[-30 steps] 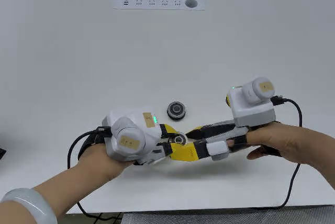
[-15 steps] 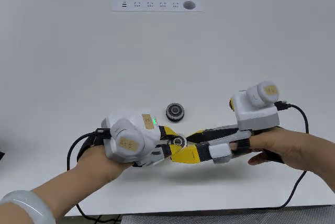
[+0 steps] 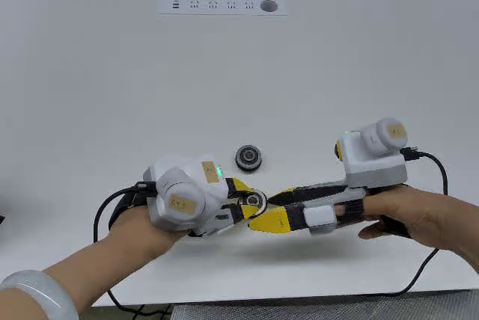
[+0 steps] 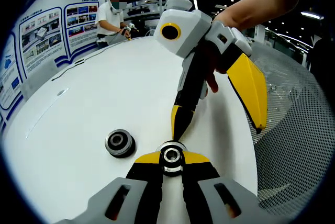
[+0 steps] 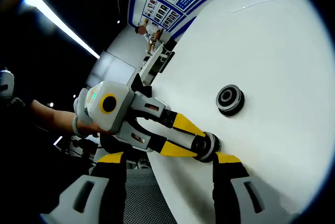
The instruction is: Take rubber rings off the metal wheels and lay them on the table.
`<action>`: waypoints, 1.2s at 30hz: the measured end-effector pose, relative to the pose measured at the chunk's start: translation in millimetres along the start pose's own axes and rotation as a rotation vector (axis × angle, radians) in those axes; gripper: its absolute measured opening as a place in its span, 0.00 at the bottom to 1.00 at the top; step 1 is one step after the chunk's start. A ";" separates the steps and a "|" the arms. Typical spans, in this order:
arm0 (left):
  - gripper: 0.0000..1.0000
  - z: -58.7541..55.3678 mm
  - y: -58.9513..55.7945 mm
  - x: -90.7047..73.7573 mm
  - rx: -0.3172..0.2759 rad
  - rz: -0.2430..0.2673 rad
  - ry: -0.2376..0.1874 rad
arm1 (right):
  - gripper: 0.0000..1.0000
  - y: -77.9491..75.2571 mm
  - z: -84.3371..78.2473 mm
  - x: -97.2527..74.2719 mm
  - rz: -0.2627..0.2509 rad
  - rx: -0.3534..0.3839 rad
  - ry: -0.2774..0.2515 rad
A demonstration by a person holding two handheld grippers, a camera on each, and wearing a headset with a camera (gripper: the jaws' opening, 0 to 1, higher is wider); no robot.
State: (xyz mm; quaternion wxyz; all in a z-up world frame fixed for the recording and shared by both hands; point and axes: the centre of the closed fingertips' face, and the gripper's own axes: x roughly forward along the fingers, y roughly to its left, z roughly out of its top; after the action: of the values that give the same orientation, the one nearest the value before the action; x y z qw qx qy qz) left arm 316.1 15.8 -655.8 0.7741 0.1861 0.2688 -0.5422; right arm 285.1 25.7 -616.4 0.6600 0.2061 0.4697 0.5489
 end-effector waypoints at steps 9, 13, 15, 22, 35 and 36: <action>0.12 0.1 -0.4 -0.1 0.001 -0.001 -0.002 | 0.57 -6.6 2.2 -0.9 -0.025 0.006 -0.003; 0.12 0.5 -0.8 -0.1 0.000 -0.002 -0.002 | 0.50 -13.0 1.4 -0.6 -0.050 0.010 -0.001; 0.12 0.7 -0.9 -0.1 0.000 -0.002 -0.002 | 0.46 -16.5 1.3 -1.0 -0.067 0.010 0.004; 0.12 0.9 -1.1 0.0 -0.002 0.000 -0.004 | 0.32 -28.1 0.9 -1.7 -0.120 0.018 0.005; 0.12 0.5 -0.8 0.1 0.000 -0.001 -0.004 | 0.20 -37.5 0.0 -2.1 -0.171 0.024 -0.002; 0.12 0.6 -0.8 0.1 0.000 -0.001 -0.004 | 0.18 -38.6 -0.2 -2.3 -0.177 0.023 -0.002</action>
State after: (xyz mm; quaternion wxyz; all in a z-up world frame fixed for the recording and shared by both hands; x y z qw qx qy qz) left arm 315.6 15.1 -655.4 0.7742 0.1850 0.2675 -0.5430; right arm 305.5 11.5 -646.0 0.7042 0.1719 0.4915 0.4827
